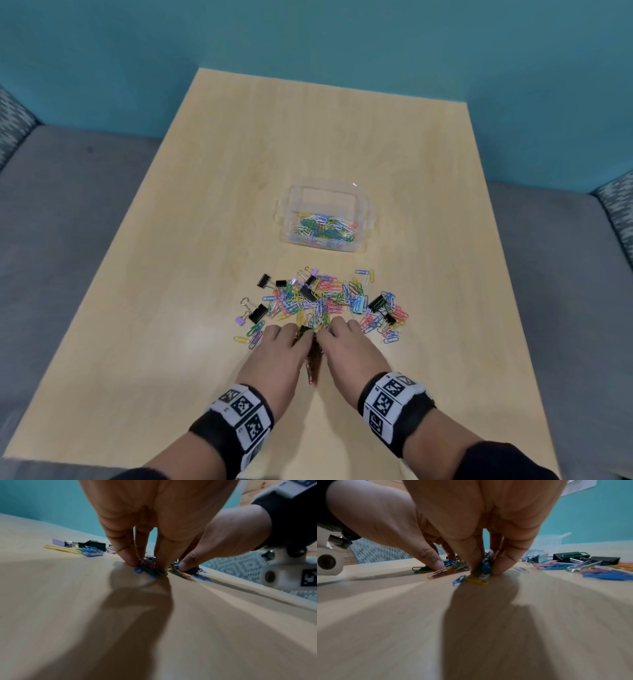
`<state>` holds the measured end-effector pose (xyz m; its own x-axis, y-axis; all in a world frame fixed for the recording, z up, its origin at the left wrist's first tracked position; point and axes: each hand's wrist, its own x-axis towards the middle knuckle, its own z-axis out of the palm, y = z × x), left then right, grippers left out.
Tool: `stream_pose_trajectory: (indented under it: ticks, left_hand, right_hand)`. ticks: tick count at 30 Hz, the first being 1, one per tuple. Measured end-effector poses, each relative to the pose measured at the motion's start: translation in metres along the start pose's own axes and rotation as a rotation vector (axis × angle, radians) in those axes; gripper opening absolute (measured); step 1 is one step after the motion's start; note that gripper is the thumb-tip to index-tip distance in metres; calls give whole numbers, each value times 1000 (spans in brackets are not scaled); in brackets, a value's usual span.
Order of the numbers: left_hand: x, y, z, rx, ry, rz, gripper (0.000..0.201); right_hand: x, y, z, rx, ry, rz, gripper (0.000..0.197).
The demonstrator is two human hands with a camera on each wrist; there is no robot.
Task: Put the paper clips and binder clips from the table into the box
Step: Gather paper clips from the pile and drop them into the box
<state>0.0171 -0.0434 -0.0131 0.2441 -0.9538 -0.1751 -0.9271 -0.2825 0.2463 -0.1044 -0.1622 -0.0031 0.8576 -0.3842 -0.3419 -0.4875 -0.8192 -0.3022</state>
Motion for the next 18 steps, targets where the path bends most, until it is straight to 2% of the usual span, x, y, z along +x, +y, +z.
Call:
stream_pose_trajectory:
  ticks: [2, 8, 12, 15, 18]
  left_hand:
    - [-3, -1, 2, 30, 7, 24, 71]
    - [-2, -6, 2, 31, -44, -2, 45]
    - [2, -9, -1, -25, -67, -63, 42]
    - [6, -10, -4, -171, -66, -147, 33]
    - [12, -12, -12, -380, -53, -292, 17]
  right_hand:
    - [-4, 1, -2, -2, -13, -1, 41]
    - [-9, 3, -13, 23, -56, 7, 37]
    - [-7, 10, -12, 27, -71, 11, 36]
    - [-4, 11, -12, 57, -101, 38, 30]
    - [0, 13, -16, 203, -97, 129, 22]
